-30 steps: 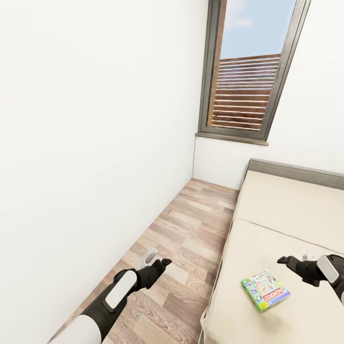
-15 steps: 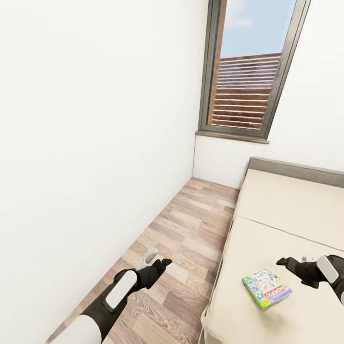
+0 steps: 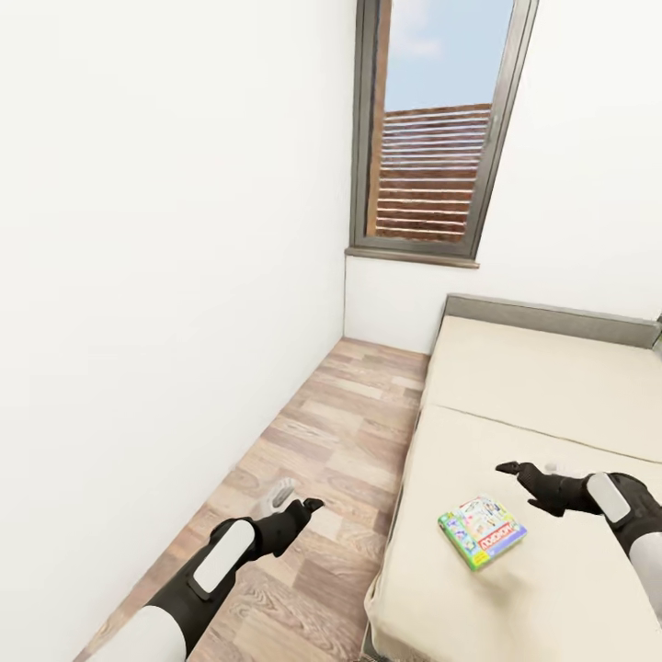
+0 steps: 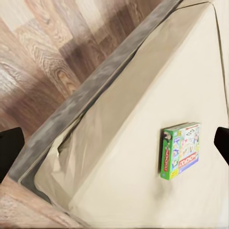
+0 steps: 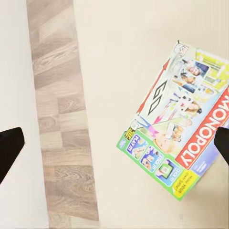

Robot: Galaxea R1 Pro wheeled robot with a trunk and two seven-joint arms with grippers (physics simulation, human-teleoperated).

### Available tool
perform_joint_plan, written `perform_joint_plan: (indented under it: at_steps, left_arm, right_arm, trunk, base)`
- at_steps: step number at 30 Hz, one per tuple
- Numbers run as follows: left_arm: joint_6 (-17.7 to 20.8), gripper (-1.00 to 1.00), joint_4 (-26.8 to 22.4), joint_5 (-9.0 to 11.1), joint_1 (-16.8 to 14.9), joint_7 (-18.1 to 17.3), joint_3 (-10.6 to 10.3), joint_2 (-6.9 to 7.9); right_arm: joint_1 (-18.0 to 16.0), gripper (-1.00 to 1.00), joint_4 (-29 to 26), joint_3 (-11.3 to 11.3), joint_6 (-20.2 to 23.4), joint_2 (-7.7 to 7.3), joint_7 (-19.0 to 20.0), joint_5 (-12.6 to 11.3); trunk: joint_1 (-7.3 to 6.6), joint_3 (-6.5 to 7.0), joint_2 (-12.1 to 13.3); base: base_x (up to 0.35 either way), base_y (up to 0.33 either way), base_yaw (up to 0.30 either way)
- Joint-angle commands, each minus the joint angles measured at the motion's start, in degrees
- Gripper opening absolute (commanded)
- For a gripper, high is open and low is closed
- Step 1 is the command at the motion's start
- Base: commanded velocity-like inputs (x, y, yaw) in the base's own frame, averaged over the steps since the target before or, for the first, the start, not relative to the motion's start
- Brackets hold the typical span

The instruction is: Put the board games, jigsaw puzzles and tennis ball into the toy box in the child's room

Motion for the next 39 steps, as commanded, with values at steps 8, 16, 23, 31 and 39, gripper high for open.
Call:
perform_joint_plan:
  at_steps: [8, 16, 23, 31, 39]
  left_arm:
    - [0.28, 1.00, -0.07, 0.79, -0.02, 0.63, -0.04, 0.13]
    - [0.30, 1.00, -0.07, 0.77, -0.02, 0.67, -0.05, 0.12]
    - [0.13, 1.00, -0.08, 0.61, 0.00, 0.57, -0.07, 0.19]
    - [-0.08, 1.00, -0.07, 0.67, 0.00, 0.59, 0.09, 1.21]
    - [-0.13, 1.00, -0.07, 0.61, 0.06, 0.74, -0.03, 1.35]
  right_arm:
    - [-0.97, 1.00, -1.56, -0.17, 0.16, 0.65, 8.48, -0.38]
    - [-1.11, 1.00, -2.49, 0.00, 0.17, 0.69, 8.71, -0.21]
    - [-1.71, 1.00, -1.46, -0.25, 0.26, 1.07, 0.13, -0.52]
    - [-1.83, 1.00, -1.24, -0.09, 0.36, 3.04, -3.65, -0.74]
    - [-1.80, 1.00, -1.41, -0.09, 0.43, 3.26, -4.02, -0.76]
  trunk:
    - [1.76, -1.58, -3.26]
    - [3.52, -3.03, -6.46]
    - [5.06, -4.29, -9.27]
    - [6.81, -5.72, -12.48]
    - [8.57, -7.16, -15.69]
  base:
    - [0.000, 0.000, -0.255]
    - [0.000, 0.000, -0.120]
    - [0.000, 0.000, -0.016]
    - [0.000, 0.000, -0.001]
    - [0.000, 0.000, 0.000]
